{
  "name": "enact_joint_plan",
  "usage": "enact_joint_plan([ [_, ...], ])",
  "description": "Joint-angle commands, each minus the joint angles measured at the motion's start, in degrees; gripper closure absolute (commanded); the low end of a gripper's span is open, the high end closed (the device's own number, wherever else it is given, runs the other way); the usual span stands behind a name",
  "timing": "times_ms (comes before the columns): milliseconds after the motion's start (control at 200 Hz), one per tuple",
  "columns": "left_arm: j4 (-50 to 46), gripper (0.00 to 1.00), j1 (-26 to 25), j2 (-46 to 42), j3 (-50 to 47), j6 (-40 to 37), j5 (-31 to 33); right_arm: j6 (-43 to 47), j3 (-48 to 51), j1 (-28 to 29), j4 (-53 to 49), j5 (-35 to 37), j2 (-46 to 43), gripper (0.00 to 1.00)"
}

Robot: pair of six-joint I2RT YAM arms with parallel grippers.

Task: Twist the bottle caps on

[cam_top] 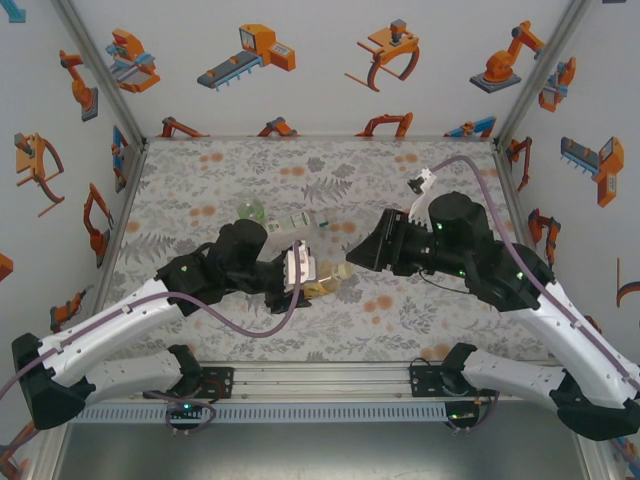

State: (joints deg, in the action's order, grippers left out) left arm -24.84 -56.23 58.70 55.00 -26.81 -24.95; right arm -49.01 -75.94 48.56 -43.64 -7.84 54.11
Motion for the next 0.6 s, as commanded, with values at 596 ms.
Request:
enact_joint_plan([
  [596, -5.65, 1.0, -0.37, -1.45, 2.62, -0.03, -9.04, 73.54, 1.58, -0.24, 4.84, -35.41, -3.04, 0.48],
])
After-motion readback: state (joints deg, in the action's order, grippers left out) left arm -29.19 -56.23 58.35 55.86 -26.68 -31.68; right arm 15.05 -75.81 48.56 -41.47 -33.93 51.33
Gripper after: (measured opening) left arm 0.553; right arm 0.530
